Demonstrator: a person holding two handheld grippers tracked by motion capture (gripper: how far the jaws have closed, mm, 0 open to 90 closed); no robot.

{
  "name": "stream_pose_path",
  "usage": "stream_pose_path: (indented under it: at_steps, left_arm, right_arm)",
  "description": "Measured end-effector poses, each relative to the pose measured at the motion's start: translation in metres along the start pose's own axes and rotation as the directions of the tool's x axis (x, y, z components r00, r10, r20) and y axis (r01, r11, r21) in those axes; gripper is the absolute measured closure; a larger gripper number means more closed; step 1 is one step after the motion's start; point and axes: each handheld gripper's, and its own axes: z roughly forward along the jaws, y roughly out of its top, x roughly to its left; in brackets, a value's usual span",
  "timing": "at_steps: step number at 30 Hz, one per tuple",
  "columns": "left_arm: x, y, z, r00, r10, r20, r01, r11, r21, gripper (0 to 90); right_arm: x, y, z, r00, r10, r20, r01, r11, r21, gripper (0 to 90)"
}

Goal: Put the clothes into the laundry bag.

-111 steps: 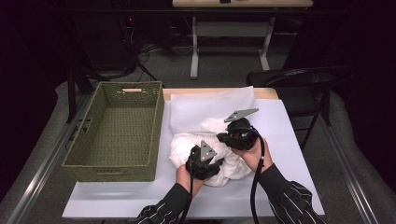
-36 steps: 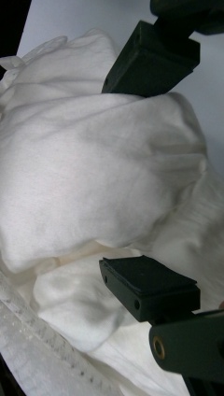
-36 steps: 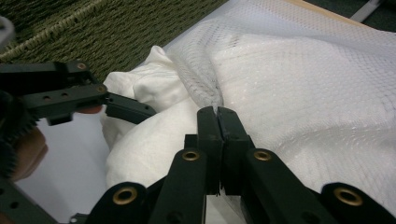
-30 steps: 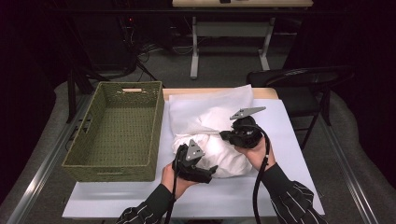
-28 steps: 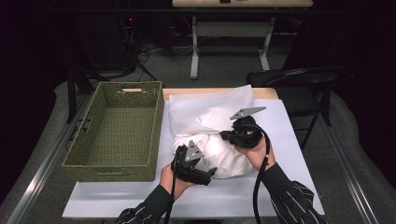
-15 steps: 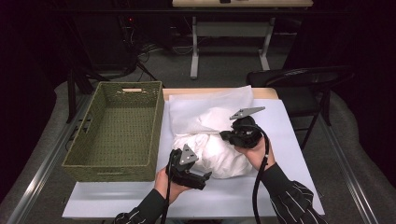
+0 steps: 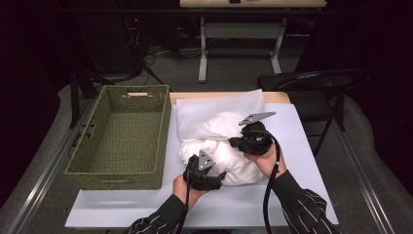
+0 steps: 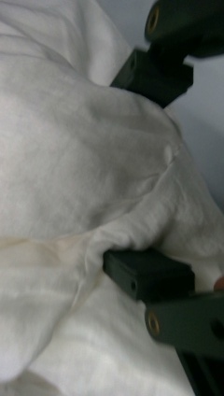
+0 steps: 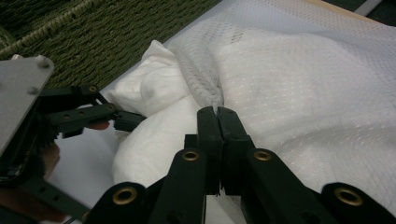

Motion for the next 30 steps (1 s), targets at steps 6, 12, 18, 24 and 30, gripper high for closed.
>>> stream_pose_path:
  at_steps: [6, 12, 18, 24, 30]
  left_arm:
    - [0.003, -0.003, 0.009, 0.9997, -0.015, 0.021, 0.016, 0.9984, -0.054, 64.3]
    - [0.005, 0.015, 0.007, 0.9946, -0.090, 0.053, 0.094, 0.9916, -0.089, 71.0]
    - [0.005, 0.046, 0.009, 0.9965, -0.084, 0.006, 0.084, 0.9861, -0.144, 70.9]
    - [0.000, 0.032, 0.034, 0.9986, -0.052, -0.011, 0.051, 0.9948, -0.088, 63.6]
    - [0.002, 0.027, 0.014, 1.0000, 0.005, 0.003, -0.005, 0.9997, -0.024, 29.9]
  right_arm:
    - [0.004, 0.003, -0.001, 0.9998, -0.018, -0.009, 0.018, 1.000, -0.006, 89.5]
    - [0.009, 0.009, -0.006, 0.9995, -0.021, -0.024, 0.020, 0.999, -0.038, 89.7]
    - [0.012, 0.015, -0.023, 0.9989, -0.030, -0.037, 0.027, 0.995, -0.093, 89.8]
    - [-0.007, -0.002, -0.002, 0.9998, 0.015, -0.013, -0.015, 1.000, -0.001, 89.7]
    - [-0.010, -0.002, -0.003, 0.9998, 0.018, -0.001, -0.018, 1.000, -0.002, 89.4]
